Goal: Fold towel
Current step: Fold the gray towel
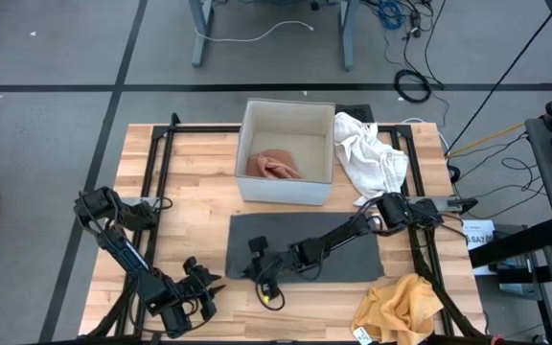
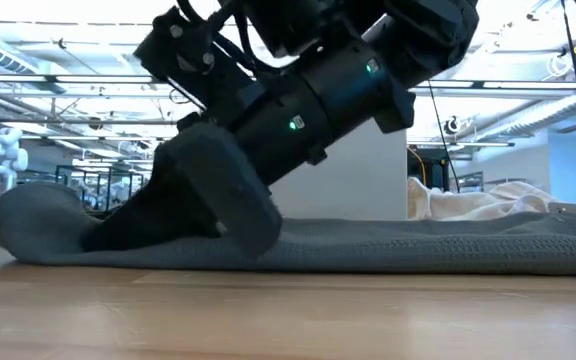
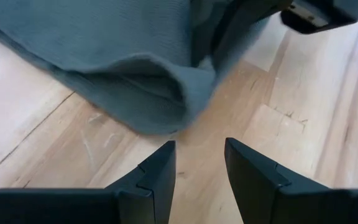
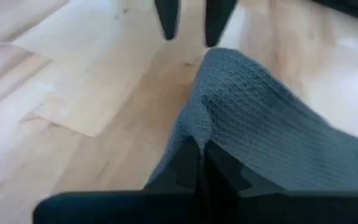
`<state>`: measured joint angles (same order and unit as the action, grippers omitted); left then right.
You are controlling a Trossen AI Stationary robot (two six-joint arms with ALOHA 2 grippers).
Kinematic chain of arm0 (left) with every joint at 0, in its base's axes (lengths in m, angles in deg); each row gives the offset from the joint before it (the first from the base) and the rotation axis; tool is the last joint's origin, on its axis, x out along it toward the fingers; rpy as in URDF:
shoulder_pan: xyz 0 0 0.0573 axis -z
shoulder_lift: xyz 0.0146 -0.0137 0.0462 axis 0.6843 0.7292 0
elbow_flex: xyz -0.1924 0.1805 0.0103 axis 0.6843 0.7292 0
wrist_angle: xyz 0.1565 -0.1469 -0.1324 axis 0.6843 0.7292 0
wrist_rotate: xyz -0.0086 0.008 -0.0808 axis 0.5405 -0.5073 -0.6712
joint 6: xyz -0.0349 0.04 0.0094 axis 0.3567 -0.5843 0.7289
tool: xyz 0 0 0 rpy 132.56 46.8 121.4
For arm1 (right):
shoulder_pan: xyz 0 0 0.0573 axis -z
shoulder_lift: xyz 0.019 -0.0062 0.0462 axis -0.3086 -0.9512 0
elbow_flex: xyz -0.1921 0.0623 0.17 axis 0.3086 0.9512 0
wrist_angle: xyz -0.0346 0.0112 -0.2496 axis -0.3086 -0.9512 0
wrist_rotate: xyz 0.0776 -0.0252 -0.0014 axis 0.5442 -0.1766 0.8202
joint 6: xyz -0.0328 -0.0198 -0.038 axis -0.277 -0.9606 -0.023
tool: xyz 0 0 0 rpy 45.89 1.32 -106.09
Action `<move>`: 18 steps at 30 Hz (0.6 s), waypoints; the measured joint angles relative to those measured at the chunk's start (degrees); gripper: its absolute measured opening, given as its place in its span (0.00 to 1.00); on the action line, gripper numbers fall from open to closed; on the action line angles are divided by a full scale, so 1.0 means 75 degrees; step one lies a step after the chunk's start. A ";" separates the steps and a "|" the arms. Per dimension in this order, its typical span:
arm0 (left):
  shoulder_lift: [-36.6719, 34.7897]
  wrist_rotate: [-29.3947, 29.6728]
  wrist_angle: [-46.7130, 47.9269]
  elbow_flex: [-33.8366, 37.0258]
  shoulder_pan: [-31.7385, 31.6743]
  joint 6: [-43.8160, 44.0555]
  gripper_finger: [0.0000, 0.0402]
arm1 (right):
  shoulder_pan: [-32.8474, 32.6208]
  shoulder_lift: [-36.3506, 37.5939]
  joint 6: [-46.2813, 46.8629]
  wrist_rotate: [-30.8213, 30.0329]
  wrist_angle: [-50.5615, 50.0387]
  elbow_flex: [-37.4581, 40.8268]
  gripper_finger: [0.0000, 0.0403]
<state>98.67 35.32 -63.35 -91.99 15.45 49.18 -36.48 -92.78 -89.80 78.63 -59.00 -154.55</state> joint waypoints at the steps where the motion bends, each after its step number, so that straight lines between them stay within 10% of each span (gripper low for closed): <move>1: 0.0000 0.0000 -0.0036 0.0000 0.0000 0.0007 0.36 | -0.0014 0.0002 -0.0100 -0.0223 -0.0061 -0.0038 0.02; 18: 0.0000 0.1513 -0.0187 0.0000 -0.0077 0.1406 0.44 | -0.0248 0.0049 -0.1316 -0.1983 -0.1538 -0.1268 0.00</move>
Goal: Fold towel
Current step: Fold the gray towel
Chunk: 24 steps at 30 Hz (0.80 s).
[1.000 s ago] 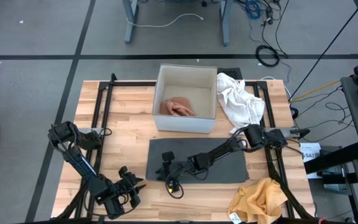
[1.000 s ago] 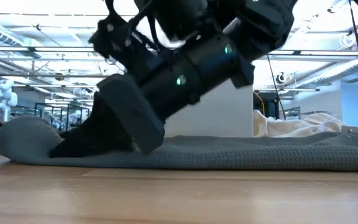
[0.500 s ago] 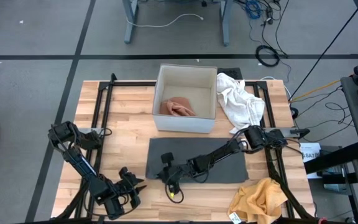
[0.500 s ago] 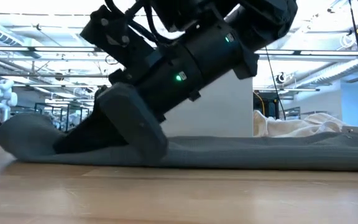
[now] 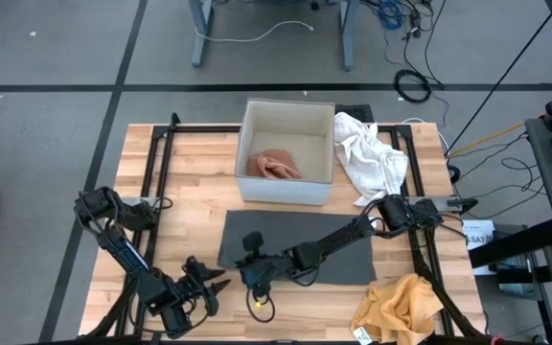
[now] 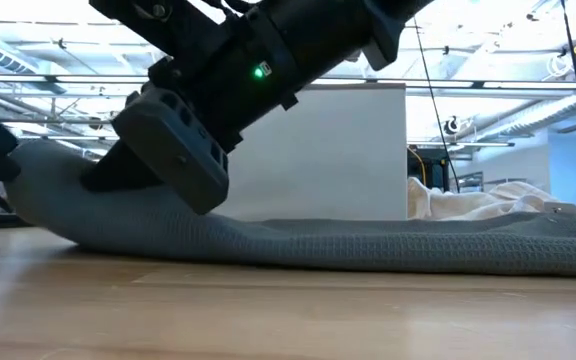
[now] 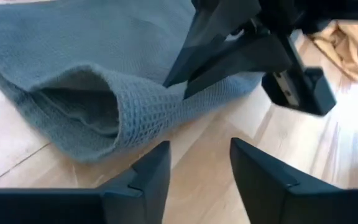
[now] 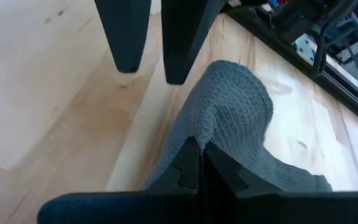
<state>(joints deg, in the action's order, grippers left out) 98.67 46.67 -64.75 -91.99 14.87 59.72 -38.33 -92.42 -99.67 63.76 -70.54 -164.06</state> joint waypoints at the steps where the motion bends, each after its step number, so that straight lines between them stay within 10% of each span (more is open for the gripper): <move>1: 0.0000 0.0049 -0.0003 0.0000 -0.0031 0.0173 0.47 | 0.0000 -0.0001 -0.0006 0.0001 0.0002 0.0000 0.00; 9: 0.0000 -0.0175 0.0089 0.0000 -0.0168 -0.0716 0.66 | -0.0053 0.0000 -0.0082 0.0007 -0.0117 -0.0012 0.00; 24: 0.0000 -0.0755 0.1632 -0.0006 -0.0113 -0.2590 0.70 | -0.0087 0.0020 0.0286 0.0236 -0.0581 -0.0012 0.00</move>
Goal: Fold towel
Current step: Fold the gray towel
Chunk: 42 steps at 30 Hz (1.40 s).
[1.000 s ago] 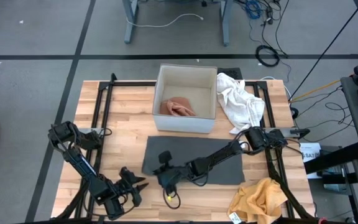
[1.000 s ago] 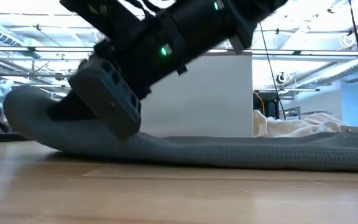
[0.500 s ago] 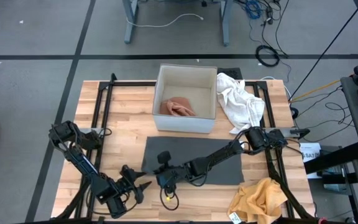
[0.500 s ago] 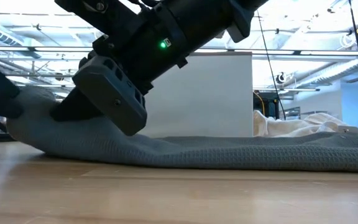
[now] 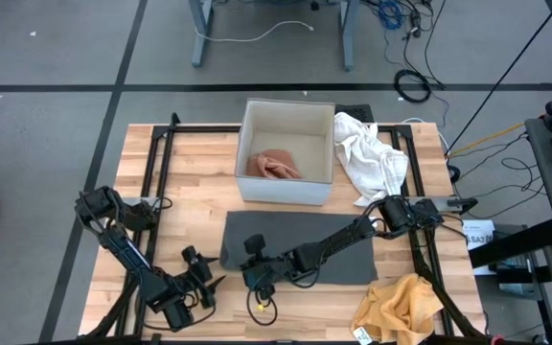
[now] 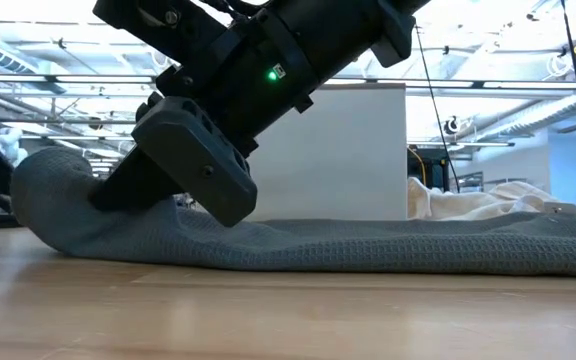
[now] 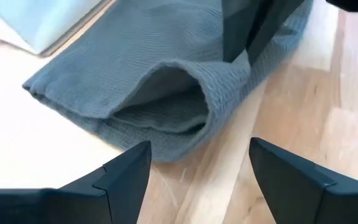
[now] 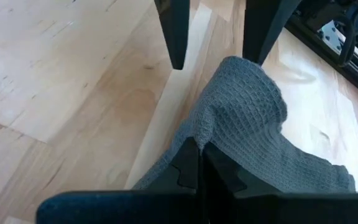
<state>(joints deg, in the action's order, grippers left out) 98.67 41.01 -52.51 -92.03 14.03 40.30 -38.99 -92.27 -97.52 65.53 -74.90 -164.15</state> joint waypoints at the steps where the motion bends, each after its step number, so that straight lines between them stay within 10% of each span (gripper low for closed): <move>1: 0.0000 0.0022 -0.0057 0.0000 -0.0004 -0.0133 0.71 | 0.0000 0.0000 0.0000 0.0000 0.0000 0.0000 0.00; 15: 0.0000 -0.1192 -0.1959 0.0000 -0.1342 -0.3379 0.66 | -0.0033 0.0003 0.0020 -0.0001 0.0309 0.0000 0.00; 28: 0.0000 -0.1656 -0.1900 0.0000 -0.1201 -0.4094 0.04 | -0.0165 0.0006 -0.0038 0.0002 -0.0155 0.0000 0.01; 42: 0.0000 -0.1598 -0.1883 0.0000 -0.1049 -0.4663 0.01 | -0.0777 0.1122 0.1196 -0.1517 -0.2435 0.0000 0.41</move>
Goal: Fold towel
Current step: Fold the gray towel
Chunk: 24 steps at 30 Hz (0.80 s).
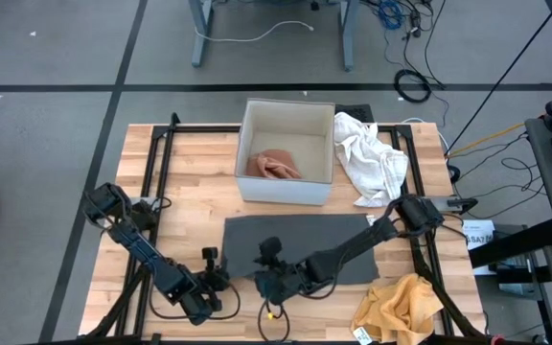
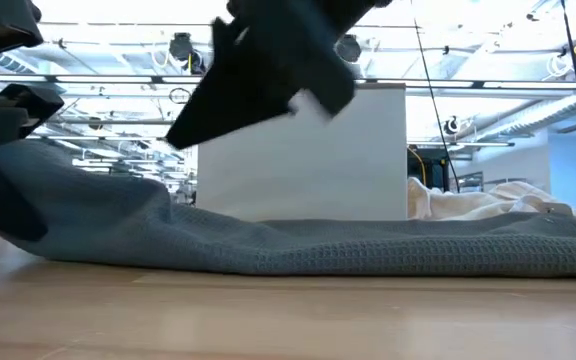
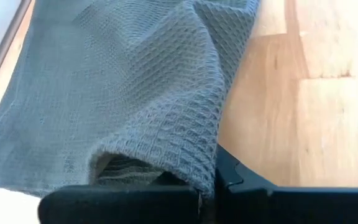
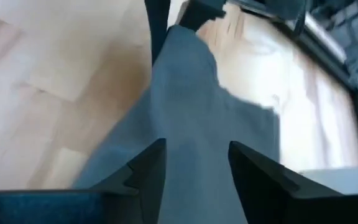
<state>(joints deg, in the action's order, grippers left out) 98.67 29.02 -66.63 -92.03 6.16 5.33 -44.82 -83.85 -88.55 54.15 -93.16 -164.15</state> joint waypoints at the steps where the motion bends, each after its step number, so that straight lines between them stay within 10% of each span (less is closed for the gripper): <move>1: 0.0000 0.0000 -0.0006 0.0000 0.0013 -0.0042 0.01 | -0.0009 0.0030 0.0319 0.0030 -0.0176 -0.0002 0.41; 17: -0.0052 0.0873 0.0985 -0.0667 0.0189 -0.1281 0.01 | 0.0106 -0.0755 0.2629 0.0987 -0.0733 0.0009 0.25; 24: -0.0055 0.1614 0.0785 -0.1376 -0.0179 -0.3619 0.00 | 0.0138 -0.0923 0.2534 0.1332 0.0073 -0.0003 0.24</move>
<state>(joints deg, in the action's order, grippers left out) 98.25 41.13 -60.74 -102.35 4.82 -21.82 -43.78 -90.78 -69.55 64.14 -92.61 -164.17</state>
